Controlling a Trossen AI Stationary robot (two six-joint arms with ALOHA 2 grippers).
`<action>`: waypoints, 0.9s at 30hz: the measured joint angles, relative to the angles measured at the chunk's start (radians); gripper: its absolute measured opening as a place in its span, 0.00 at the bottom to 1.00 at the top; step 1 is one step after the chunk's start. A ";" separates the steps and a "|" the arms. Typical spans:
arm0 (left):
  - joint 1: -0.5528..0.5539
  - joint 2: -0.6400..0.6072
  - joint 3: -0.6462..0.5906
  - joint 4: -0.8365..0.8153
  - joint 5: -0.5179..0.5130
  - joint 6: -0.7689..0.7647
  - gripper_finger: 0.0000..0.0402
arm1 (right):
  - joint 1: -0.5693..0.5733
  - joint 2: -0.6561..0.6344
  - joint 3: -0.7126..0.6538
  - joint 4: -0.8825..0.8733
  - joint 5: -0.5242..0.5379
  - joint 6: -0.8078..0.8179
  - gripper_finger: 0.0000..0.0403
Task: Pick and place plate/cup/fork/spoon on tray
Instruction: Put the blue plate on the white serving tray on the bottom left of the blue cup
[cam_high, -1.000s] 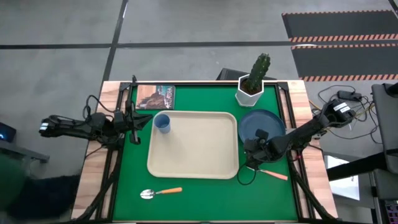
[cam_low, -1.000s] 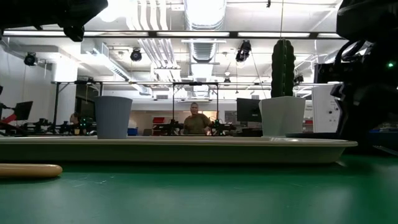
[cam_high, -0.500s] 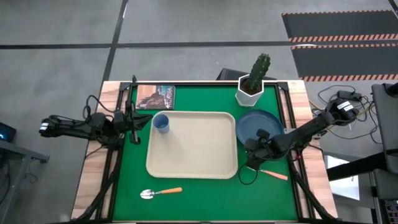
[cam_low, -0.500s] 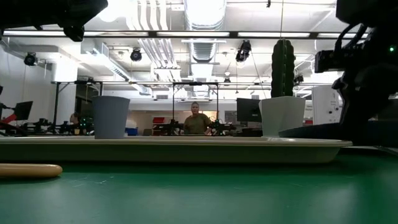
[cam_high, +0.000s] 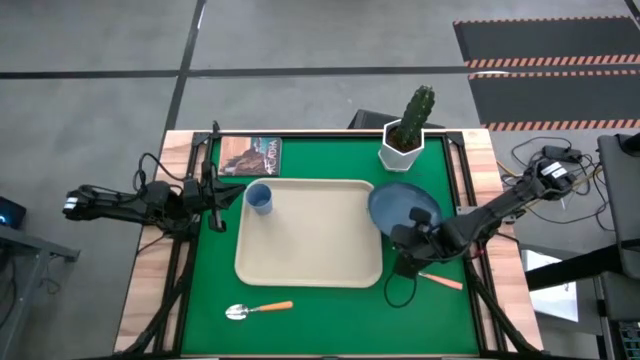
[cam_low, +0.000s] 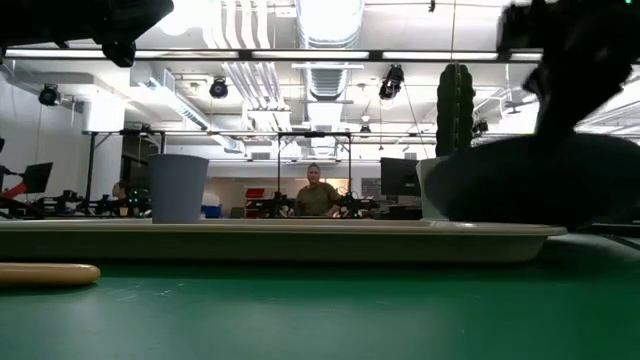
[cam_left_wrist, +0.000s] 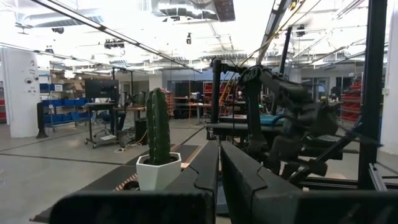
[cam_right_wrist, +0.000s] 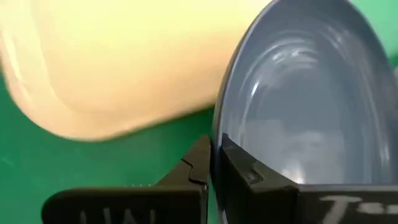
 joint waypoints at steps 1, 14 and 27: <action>0.000 0.000 0.000 0.000 0.000 0.000 0.00 | 0.005 0.006 0.017 0.002 0.016 -0.016 0.02; 0.000 0.000 0.000 0.000 0.000 0.000 0.00 | -0.004 0.286 0.271 0.151 0.095 -0.349 0.02; 0.000 0.000 0.000 0.000 0.000 0.000 0.00 | -0.088 0.624 0.543 0.247 0.085 -0.736 0.02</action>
